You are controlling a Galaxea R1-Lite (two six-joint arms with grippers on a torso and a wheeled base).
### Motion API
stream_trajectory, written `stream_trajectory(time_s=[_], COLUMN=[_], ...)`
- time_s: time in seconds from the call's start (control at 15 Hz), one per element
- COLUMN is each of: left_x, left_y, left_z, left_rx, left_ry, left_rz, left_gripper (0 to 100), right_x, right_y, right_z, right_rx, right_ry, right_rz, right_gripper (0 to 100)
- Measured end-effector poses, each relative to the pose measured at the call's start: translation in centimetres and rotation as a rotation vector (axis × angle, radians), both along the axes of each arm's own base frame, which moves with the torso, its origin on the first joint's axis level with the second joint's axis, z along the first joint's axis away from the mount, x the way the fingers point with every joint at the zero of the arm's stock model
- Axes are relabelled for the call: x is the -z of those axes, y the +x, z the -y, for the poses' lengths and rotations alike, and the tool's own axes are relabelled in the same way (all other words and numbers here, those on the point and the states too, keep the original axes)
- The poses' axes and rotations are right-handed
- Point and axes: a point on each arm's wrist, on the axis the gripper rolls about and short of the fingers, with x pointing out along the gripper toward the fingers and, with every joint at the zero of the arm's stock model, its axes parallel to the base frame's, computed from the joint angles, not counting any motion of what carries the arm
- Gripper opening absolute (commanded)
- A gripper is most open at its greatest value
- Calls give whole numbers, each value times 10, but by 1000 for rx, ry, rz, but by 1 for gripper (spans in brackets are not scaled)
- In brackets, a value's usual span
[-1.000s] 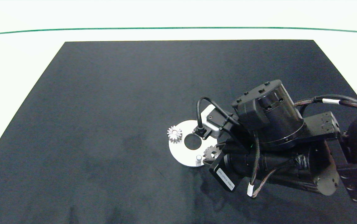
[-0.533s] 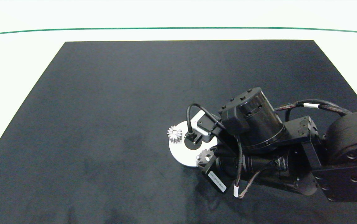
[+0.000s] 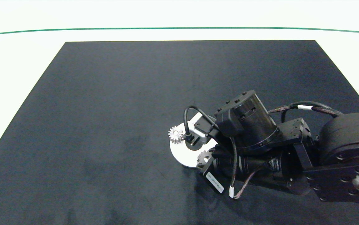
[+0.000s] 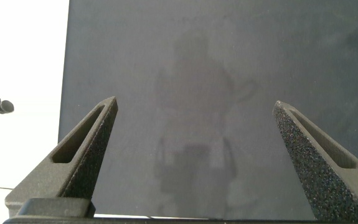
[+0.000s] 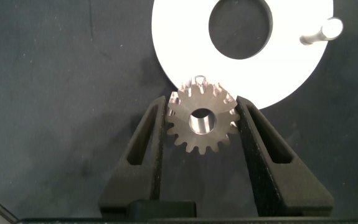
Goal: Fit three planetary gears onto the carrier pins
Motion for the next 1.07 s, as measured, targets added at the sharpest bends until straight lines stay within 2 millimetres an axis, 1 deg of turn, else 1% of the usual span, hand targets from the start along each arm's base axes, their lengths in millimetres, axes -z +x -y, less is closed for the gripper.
stream_trajectory(time_s=[0.4, 1.07], left_x=[0, 0], left_y=[-5, -6], left_z=[-1, -1], left_rx=[-12, 8], left_ry=[-3, -9], left_rz=[19, 21], left_gripper=[100, 100], right_x=[3, 3], right_y=[3, 10], right_z=[-3, -9], right_rx=[3, 8], right_ry=[-4, 11], right_rz=[-5, 5], right_gripper=[1, 1])
